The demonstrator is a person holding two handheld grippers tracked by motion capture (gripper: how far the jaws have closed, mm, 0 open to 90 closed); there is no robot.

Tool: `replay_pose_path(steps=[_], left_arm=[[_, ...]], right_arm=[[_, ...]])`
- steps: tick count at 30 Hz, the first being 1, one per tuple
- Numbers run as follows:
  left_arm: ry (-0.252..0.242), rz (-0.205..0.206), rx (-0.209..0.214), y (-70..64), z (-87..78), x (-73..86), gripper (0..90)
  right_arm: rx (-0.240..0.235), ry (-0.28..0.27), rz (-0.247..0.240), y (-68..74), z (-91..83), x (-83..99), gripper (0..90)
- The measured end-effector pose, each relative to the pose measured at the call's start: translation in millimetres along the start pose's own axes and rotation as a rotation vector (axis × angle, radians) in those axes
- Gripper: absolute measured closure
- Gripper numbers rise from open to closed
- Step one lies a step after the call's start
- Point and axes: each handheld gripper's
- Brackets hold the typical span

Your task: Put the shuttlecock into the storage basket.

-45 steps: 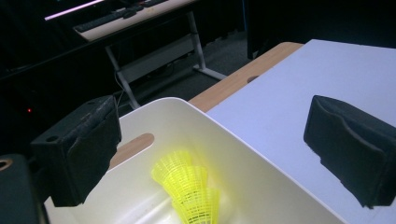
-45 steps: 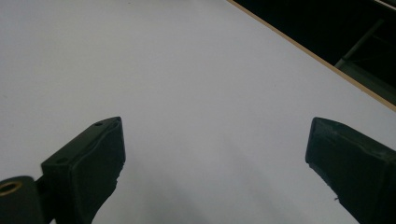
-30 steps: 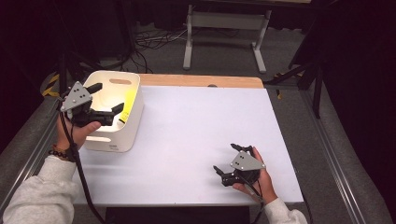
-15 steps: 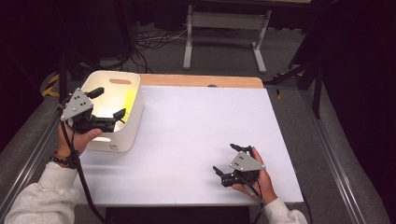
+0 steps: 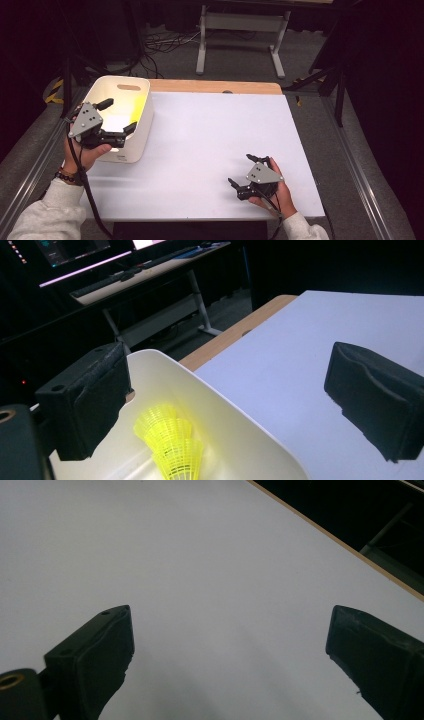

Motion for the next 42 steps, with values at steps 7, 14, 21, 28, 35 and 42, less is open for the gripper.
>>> replay_pose_path(steps=[7,14,21,28,35,42], left_arm=[[-0.023,0.005,0.011,-6.2,-0.5,2.1,5.5],[-0.036,0.009,0.026,-12.8,-0.5,2.9,5.6],[-0.061,0.003,0.058,-23.4,0.8,1.8,5.7],[-0.061,0.009,0.088,-33.9,3.3,3.9,5.8],[-0.070,0.012,0.109,-41.9,2.5,4.0,5.8],[-0.086,0.022,0.135,-52.3,-0.9,2.2,6.0]], right_arm=[[-0.003,0.007,-0.001,0.6,0.8,0.6,6.0],[-0.006,0.008,-0.004,0.9,0.8,0.6,6.2],[-0.005,0.006,-0.004,1.0,0.6,0.3,6.2],[-0.001,0.001,0.000,0.8,0.5,0.3,6.1],[-0.006,-0.010,0.006,0.6,-0.4,-0.2,6.0],[-0.009,-0.032,0.019,-0.7,-2.1,-1.6,5.8]])
Point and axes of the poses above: each handheld gripper's, and its own axes: z roughly forward along the jaws, x roughly out of its underside, y roughly to its left, and after that the axes turned 14 degrees about -y, right-handed
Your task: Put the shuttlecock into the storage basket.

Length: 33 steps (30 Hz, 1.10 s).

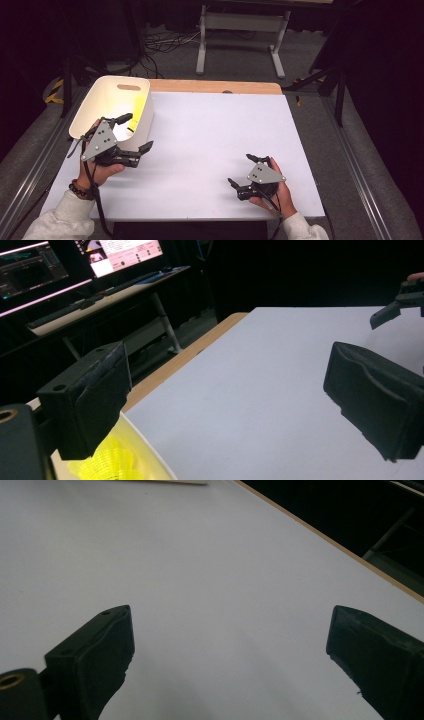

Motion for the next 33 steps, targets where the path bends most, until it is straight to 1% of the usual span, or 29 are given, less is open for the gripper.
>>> replay_pose_path(steps=[2,3,4,6,10,14,15,19,21,25,26,28,30,33], left_arm=[[-0.002,0.004,0.004,-2.7,-0.4,0.1,6.0],[-0.005,-0.006,0.011,-4.3,-0.4,0.6,6.0],[-0.003,0.003,0.016,-6.0,-0.7,0.9,6.0],[-0.004,-0.002,0.021,-9.9,-0.7,2.4,6.0],[-0.005,0.003,0.036,-16.0,-0.7,5.9,6.1],[0.007,-0.009,0.052,-22.9,0.7,11.1,6.0],[0.013,-0.001,0.056,-24.5,1.2,12.9,6.0],[0.017,-0.017,0.067,-27.6,2.2,17.2,6.0],[0.026,-0.010,0.075,-30.0,2.5,20.1,5.9],[0.026,-0.005,0.077,-32.9,2.6,21.1,5.9],[0.029,0.004,0.078,-33.5,2.6,21.3,5.9],[0.029,-0.005,0.079,-35.0,3.2,22.4,5.8],[0.038,0.007,0.080,-36.4,4.1,24.6,5.8],[0.051,0.007,0.088,-38.7,5.6,27.7,5.6]], right_arm=[[0.000,-0.007,0.004,-0.1,-0.5,-0.4,5.7],[0.001,-0.008,0.003,-0.2,-0.7,-0.7,5.6],[0.000,-0.010,0.005,-0.3,-0.9,-0.9,5.6],[0.000,-0.015,0.007,-0.2,-1.5,-1.5,5.6],[-0.001,-0.022,0.009,0.0,-2.2,-2.6,5.5],[-0.002,-0.023,0.008,0.4,-2.2,-3.1,5.5],[-0.002,-0.023,0.007,0.6,-2.2,-3.2,5.5],[-0.002,-0.025,0.004,1.3,-2.3,-3.9,5.4],[-0.004,-0.026,0.002,1.9,-2.4,-4.1,5.5],[-0.005,-0.026,0.001,1.9,-2.6,-4.2,5.5],[-0.005,-0.026,0.001,1.9,-2.6,-4.3,5.5],[-0.004,-0.025,0.001,2.3,-2.7,-4.4,5.5],[-0.005,-0.025,-0.002,2.8,-2.8,-4.7,5.5],[-0.006,-0.026,-0.006,3.2,-2.9,-5.0,5.4]])
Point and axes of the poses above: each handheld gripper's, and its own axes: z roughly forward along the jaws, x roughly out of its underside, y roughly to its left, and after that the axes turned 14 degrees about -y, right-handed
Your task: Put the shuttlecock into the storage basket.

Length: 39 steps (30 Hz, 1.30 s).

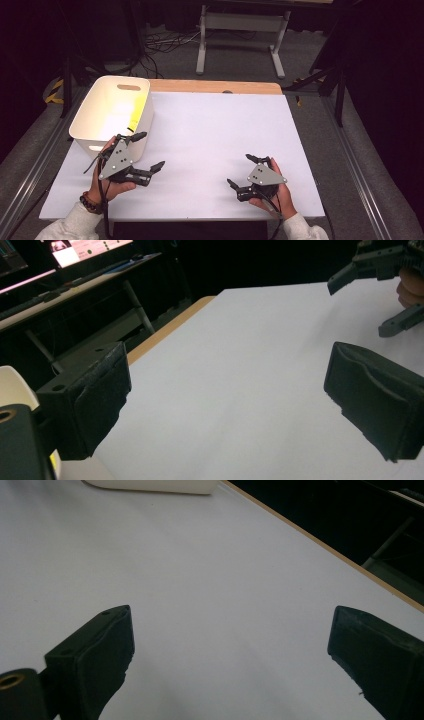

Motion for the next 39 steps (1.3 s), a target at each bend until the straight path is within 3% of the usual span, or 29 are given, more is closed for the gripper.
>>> replay_pose_path(steps=[19,28,33,39], left_arm=[[0.077,0.043,0.049,-13.7,6.1,19.0,5.5],[0.122,0.038,0.066,-19.6,5.5,33.5,5.9],[0.147,0.014,0.075,-22.5,2.4,44.1,6.0],[0.158,-0.006,0.044,-22.7,-7.0,53.5,7.5]], right_arm=[[-0.006,-0.008,-0.014,3.5,-0.6,-3.0,5.6],[-0.011,-0.010,-0.019,5.5,0.1,-3.6,5.7],[-0.012,-0.014,-0.019,6.1,0.0,-3.5,5.6],[-0.005,-0.010,-0.021,6.0,-1.0,-2.0,5.7]])
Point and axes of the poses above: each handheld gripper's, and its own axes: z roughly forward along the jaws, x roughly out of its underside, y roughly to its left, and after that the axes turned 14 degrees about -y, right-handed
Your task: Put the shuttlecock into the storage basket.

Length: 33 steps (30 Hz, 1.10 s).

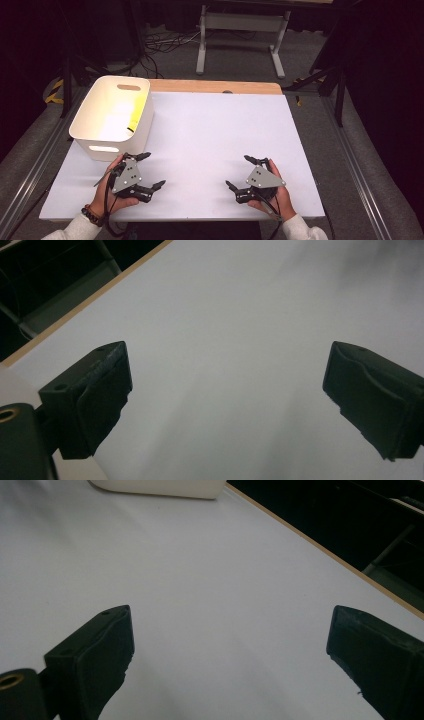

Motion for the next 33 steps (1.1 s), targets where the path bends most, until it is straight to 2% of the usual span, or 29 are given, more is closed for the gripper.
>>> replay_pose_path(steps=[5,7,10,12,13,19,22,33], left_arm=[[0.017,-0.033,-0.026,1.6,-10.2,10.1,7.2],[0.030,-0.066,-0.042,2.8,-17.5,15.4,6.7],[0.048,-0.065,-0.054,3.1,-22.4,18.5,6.3],[0.043,-0.113,-0.058,5.6,-27.7,22.8,5.5],[0.045,-0.124,-0.064,6.4,-30.1,24.4,5.5],[0.060,-0.137,-0.089,6.7,-37.7,28.6,4.7],[0.055,-0.136,-0.088,6.6,-38.7,28.0,4.6],[0.039,-0.145,-0.079,9.9,-36.9,27.5,4.7]], right_arm=[[0.005,0.004,0.013,-1.7,-1.3,1.6,5.7],[0.024,0.009,0.025,-5.5,-2.0,3.4,5.7],[0.037,0.009,0.040,-8.1,-2.8,5.0,5.7],[0.047,0.017,0.044,-9.4,-3.6,6.6,5.7],[0.047,0.017,0.044,-9.4,-3.6,6.6,5.7],[0.056,0.013,0.046,-11.2,-9.6,8.6,5.6],[0.067,-0.001,0.064,-14.5,-11.8,8.8,5.6],[0.058,0.012,0.048,-10.2,-13.4,9.3,5.6]])
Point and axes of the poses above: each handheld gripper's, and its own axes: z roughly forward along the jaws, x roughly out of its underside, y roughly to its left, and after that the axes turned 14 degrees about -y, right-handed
